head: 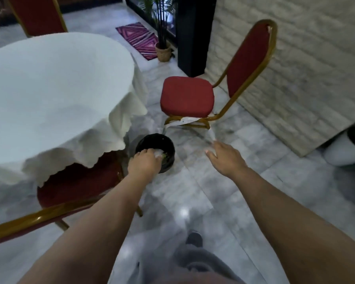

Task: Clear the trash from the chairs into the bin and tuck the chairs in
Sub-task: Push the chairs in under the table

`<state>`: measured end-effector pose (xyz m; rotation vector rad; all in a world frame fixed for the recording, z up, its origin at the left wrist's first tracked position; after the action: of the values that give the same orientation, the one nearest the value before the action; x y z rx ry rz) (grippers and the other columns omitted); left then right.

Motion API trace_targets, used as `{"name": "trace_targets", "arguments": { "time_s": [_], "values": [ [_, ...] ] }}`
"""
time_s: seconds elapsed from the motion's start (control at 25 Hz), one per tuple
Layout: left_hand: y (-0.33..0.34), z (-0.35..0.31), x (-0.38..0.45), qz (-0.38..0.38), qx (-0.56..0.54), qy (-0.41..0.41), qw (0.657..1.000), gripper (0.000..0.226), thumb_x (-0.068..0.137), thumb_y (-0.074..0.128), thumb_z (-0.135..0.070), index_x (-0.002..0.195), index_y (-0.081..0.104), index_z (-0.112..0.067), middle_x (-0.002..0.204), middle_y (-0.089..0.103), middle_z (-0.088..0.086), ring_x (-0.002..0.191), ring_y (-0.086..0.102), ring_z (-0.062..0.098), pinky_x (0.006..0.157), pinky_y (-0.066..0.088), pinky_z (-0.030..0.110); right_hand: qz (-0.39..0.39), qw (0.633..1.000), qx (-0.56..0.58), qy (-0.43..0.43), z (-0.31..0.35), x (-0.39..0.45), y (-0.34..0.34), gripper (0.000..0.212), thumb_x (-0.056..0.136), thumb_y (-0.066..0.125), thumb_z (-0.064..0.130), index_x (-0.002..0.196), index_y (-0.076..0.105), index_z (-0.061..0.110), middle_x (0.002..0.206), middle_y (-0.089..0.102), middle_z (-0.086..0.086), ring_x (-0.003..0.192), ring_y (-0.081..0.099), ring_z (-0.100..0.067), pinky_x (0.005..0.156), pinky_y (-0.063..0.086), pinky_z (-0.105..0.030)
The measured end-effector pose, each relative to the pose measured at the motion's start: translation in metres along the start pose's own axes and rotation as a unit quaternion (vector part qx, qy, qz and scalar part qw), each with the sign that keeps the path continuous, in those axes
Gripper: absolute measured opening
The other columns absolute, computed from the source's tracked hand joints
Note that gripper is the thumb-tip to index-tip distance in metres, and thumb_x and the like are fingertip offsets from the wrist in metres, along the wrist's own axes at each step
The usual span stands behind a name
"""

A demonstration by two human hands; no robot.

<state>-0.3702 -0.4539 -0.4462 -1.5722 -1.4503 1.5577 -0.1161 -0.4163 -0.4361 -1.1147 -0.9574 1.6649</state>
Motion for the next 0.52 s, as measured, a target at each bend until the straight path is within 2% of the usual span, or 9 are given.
{"name": "trace_targets", "arguments": {
  "time_s": [0.2,0.36,0.52],
  "values": [
    [-0.005,-0.113,0.050,-0.026,-0.017,0.068,0.997,0.056,0.100,0.037,-0.045,0.142,0.039,-0.008,0.146,0.044,0.017,0.131,0.044,0.036,0.105,0.039,0.046,-0.051,0.998,-0.008,0.037,-0.081,0.040,-0.046,0.057,0.100,0.043,0.043,0.145,0.041,0.008,0.150,0.045,-0.016,0.138,0.040,-0.031,0.112,0.032,-0.041],
    [-0.011,-0.176,0.109,-0.050,-0.018,0.106,0.993,0.060,0.099,0.037,-0.046,0.146,0.034,-0.009,0.152,0.036,0.017,0.140,0.031,0.034,0.115,0.027,0.046,-0.107,0.993,-0.021,0.035,-0.115,0.099,-0.078,0.061,0.100,0.043,0.043,0.150,0.035,0.010,0.158,0.034,-0.012,0.146,0.029,-0.027,0.118,0.022,-0.043],
    [-0.028,-0.237,0.188,-0.043,-0.051,0.120,0.991,0.062,0.100,0.035,-0.047,0.150,0.029,-0.011,0.158,0.025,0.017,0.146,0.021,0.034,0.120,0.018,0.045,-0.140,0.989,-0.036,0.021,-0.143,0.192,-0.123,0.062,0.100,0.039,0.044,0.153,0.029,0.014,0.162,0.025,-0.009,0.149,0.021,-0.026,0.120,0.016,-0.045]
  ]
}}
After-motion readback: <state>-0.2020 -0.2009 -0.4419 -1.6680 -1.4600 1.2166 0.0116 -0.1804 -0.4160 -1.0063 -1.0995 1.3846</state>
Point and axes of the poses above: each hand's wrist, its own x-axis towards the middle knuckle, its own y-axis out of the palm, z = x × y, the point moved 3 cm from there along x, towards the middle knuckle
